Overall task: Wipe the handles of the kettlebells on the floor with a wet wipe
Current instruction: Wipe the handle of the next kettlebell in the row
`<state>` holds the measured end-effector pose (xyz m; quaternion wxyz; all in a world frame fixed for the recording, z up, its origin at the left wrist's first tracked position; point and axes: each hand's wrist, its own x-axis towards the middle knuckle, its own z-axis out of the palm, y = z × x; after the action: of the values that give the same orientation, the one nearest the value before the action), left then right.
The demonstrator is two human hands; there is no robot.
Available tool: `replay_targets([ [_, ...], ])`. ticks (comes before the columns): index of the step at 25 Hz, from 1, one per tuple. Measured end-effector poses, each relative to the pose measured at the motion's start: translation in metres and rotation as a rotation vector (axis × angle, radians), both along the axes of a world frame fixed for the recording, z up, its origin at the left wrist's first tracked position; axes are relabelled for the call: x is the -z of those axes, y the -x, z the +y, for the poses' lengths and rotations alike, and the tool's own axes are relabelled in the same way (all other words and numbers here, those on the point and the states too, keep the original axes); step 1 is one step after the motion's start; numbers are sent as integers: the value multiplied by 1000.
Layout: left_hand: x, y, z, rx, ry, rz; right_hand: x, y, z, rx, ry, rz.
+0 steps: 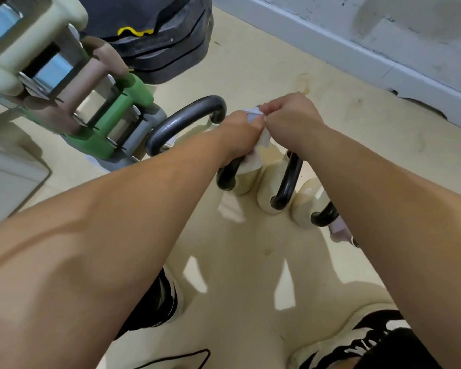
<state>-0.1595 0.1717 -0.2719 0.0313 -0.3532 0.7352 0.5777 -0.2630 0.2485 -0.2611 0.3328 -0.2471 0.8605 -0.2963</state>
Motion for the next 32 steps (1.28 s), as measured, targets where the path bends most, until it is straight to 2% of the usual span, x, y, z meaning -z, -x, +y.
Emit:
replay_targets([
  [3,9,-21,21,8,276,-22,-3,-9,-9,-99,-38,126],
  [5,32,-48,42,-125,433,-58,-4,-19,-14,-89,-37,185],
  [8,58,-74,77,-305,401,-74,-5,-27,-14,-95,-56,222],
  [11,57,-70,81,-348,468,-72,-5,-25,-5,-44,-9,188],
  [15,40,-35,43,-216,494,-272,-5,-19,4,51,94,51],
  [19,12,13,10,108,428,-393,-5,-13,1,113,143,-54],
  [21,-2,20,-6,81,214,-347,-3,-13,-2,117,150,-78],
  [22,-5,21,-11,71,171,-335,0,-13,-3,104,144,-59],
  [26,1,3,4,136,305,-261,4,-22,-5,47,122,62],
  [30,47,-56,45,-218,365,-60,-6,-36,-7,-98,42,140],
  [32,54,-77,78,-319,395,-8,-7,-37,-3,-114,50,148],
])
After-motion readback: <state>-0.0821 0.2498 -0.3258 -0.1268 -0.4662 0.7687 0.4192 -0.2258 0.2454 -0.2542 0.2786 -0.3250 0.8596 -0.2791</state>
